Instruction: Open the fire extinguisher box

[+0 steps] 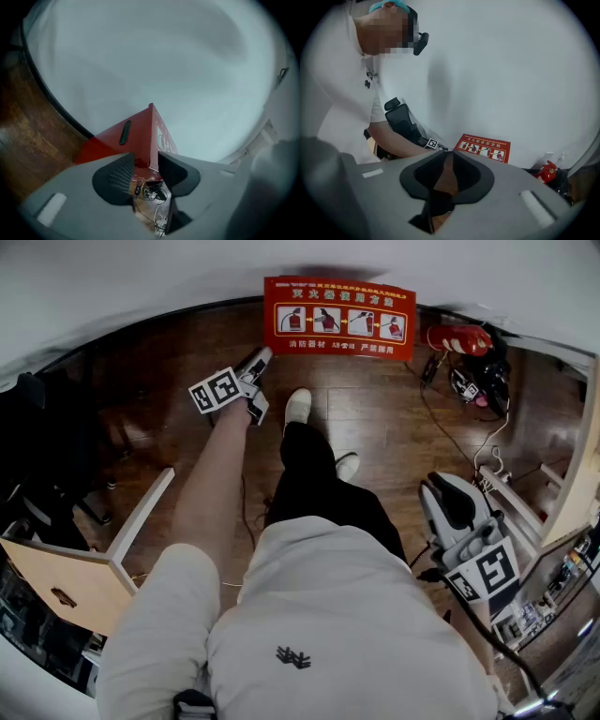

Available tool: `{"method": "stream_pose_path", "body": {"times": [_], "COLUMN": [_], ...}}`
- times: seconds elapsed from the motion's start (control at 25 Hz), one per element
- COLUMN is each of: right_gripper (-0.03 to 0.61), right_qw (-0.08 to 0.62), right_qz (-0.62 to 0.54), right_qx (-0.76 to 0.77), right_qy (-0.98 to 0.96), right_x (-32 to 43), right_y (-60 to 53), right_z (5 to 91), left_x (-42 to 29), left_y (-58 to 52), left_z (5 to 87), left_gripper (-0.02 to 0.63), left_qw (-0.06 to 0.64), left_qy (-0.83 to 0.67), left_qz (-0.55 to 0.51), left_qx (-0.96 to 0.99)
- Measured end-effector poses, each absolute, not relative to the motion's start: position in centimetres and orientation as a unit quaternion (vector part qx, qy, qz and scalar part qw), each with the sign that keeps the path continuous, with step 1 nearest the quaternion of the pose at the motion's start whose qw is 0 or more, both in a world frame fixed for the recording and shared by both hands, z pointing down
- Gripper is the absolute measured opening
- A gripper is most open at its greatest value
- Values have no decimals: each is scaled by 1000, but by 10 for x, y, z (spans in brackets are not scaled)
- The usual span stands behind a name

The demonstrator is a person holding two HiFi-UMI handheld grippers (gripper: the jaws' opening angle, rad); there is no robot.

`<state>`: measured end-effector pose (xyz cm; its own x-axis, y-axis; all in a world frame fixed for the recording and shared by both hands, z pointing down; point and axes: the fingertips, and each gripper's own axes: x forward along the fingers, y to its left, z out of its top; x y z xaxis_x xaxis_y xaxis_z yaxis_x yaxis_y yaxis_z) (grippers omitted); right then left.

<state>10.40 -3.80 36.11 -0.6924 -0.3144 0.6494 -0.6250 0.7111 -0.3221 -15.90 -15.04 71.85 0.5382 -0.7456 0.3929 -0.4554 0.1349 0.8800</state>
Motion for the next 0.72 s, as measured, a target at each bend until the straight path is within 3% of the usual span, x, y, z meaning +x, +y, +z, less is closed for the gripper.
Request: {"method": "stream_pose_path", "body": {"times": [0.2,0.48,0.72], "right_gripper": [61,60,60], "right_qw": [291,290,276], "right_qz": [265,262,258], "right_qx": [273,282,295], "right_qy": [-878,-876,-878], "right_x": [104,101,100], "right_y": [-57,-63,-65], "right_z": [366,364,355], "left_x": [-151,-152,-152], "left_y": [-161,-161,-165], "left_z": [721,715,662], "left_gripper": [156,120,104], "left_qw": [619,640,641], "left_qy": [-435,-418,-383], "left_qz": [-181,-194,-234], "left_qx": [629,616,623]}}
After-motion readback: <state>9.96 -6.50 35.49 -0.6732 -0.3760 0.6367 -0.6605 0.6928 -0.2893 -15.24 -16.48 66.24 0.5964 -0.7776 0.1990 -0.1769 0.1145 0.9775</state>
